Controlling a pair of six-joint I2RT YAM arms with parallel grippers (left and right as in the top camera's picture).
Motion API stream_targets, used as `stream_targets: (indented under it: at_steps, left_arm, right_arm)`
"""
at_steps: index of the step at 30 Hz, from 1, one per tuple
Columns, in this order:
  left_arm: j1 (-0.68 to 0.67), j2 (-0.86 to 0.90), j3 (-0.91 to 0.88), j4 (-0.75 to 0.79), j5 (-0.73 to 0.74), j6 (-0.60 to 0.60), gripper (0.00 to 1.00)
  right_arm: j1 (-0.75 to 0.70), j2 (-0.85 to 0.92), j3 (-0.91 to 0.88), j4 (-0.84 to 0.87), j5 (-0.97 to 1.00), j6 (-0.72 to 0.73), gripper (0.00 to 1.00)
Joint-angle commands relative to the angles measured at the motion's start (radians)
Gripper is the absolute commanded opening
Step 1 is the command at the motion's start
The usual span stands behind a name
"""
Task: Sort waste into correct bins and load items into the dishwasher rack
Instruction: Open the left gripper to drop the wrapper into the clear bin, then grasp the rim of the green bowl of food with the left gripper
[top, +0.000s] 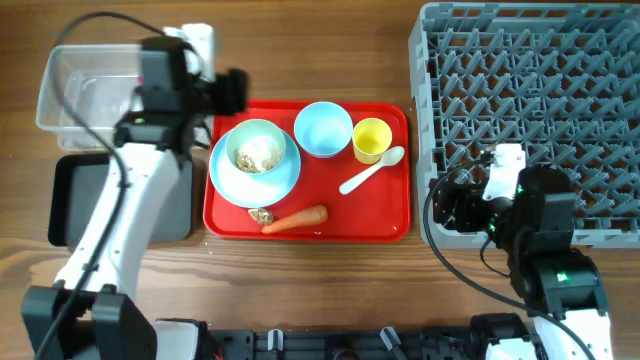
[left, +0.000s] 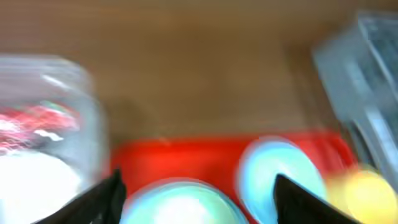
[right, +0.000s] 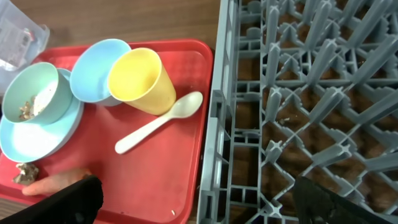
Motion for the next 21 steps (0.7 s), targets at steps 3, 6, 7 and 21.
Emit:
stream_targets:
  at_steps: [3, 6, 7, 21]
  left_arm:
    - [-0.187, 0.01, 0.008, -0.08, 0.008, -0.105, 0.77]
    - [-0.243, 0.047, 0.007, -0.125, -0.197, -0.127, 0.65]
    - [-0.251, 0.064, 0.007, -0.137, -0.238, -0.127, 0.63]
    - [-0.257, 0.325, 0.007, -0.186, -0.221, -0.161, 0.48]
  right_arm:
    - [0.002, 0.024, 0.027, 0.0, -0.014, 0.014, 1.0]
    - [0.002, 0.024, 0.027, -0.006, -0.014, 0.014, 1.0]
    - [0.002, 0.024, 0.027, -0.011, -0.014, 0.014, 1.0]
    - [0.002, 0.024, 0.027, -0.018, -0.014, 0.014, 1.0]
